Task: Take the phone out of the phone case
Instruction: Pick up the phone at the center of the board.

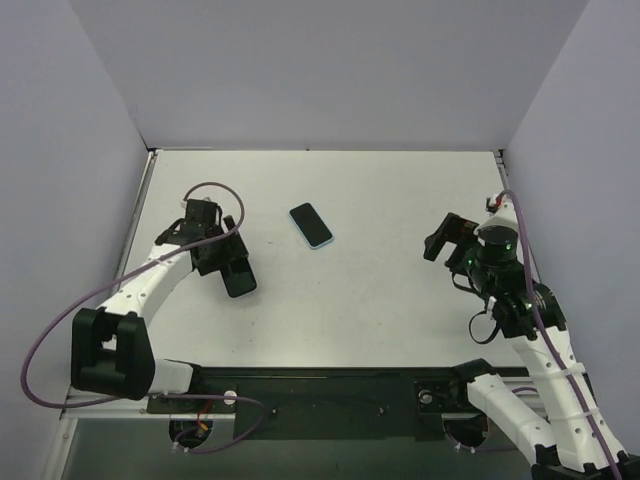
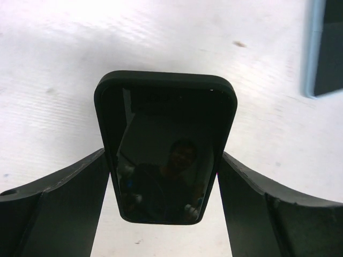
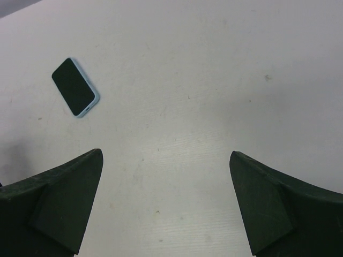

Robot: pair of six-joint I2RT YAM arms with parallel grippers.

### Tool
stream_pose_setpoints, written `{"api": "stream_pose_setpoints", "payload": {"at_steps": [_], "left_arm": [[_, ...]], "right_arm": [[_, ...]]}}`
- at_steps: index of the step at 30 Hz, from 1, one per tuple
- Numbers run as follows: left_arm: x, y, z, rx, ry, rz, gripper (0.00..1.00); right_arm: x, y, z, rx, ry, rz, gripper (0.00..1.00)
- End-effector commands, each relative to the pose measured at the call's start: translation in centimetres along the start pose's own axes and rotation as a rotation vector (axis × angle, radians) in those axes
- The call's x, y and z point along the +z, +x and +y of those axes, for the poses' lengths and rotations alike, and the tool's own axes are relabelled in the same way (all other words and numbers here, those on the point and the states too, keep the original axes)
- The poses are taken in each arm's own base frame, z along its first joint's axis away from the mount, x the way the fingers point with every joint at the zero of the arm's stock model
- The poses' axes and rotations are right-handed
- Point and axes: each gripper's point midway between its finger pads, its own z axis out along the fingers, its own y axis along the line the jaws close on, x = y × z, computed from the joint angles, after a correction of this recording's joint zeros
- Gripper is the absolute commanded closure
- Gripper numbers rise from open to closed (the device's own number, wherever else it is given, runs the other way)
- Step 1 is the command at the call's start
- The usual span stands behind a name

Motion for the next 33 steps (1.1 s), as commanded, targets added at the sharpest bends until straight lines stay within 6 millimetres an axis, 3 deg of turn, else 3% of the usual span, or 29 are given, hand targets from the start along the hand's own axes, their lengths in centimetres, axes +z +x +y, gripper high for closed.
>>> {"api": "stream_pose_setpoints", "payload": {"at_steps": [1, 4, 7, 8, 11, 12, 13, 14, 16, 19, 25, 31, 33], "left_arm": [[-4.2, -2.1, -6.2, 0.04, 0.297, -0.105, 1.0], [-6.1, -1.3, -9.7, 0.021, 0.432, -0.081, 1.0], [-8.5, 0.3, -15.1, 0.038, 0.619, -0.051, 1.0], [-8.5, 0.7, -16.0, 0.047, 0.637, -0.04, 1.0], [-10.6, 1.2, -20.8, 0.088, 0.752, -0.02, 1.0], [-10.2, 1.3, -21.6, 0.105, 0.752, -0.007, 1.0], [-11.4, 0.8, -23.2, 0.134, 0.783, -0.023, 1.0], [-11.2, 0.9, -24.0, 0.147, 0.778, -0.01, 1.0], [-11.0, 0.6, -25.0, 0.166, 0.784, -0.014, 1.0], [-10.5, 0.9, -25.1, 0.149, 0.786, 0.026, 1.0], [-11.2, 2.0, -24.1, 0.134, 0.829, 0.064, 1.0], [-11.9, 3.4, -23.8, 0.139, 0.846, 0.079, 1.0], [-12.1, 3.7, -23.9, 0.14, 0.854, 0.085, 1.0]], "right_arm": [[1.4, 3.4, 2.7, -0.073, -0.108, 0.108, 0.02], [2.0, 6.0, 4.1, -0.122, -0.165, 0.154, 0.05], [1.8, 8.2, 6.9, -0.151, -0.268, 0.169, 0.05], [1.9, 9.6, 7.2, -0.147, -0.285, 0.189, 0.05], [1.2, 10.5, 10.3, -0.11, -0.407, 0.15, 0.05], [1.2, 11.5, 10.6, -0.113, -0.426, 0.156, 0.05], [0.9, 10.8, 11.5, -0.08, -0.462, 0.122, 0.05], [1.0, 11.6, 11.4, -0.083, -0.465, 0.132, 0.05], [0.7, 10.4, 13.0, -0.044, -0.53, 0.066, 0.05], [0.7, 10.6, 14.1, -0.022, -0.573, 0.056, 0.05], [-0.2, 10.9, 19.2, -0.014, -0.734, 0.051, 0.07], [1.6, 11.0, 21.9, -0.011, -0.695, 0.068, 0.14], [2.3, 10.9, 22.0, -0.005, -0.653, 0.061, 0.19]]}}
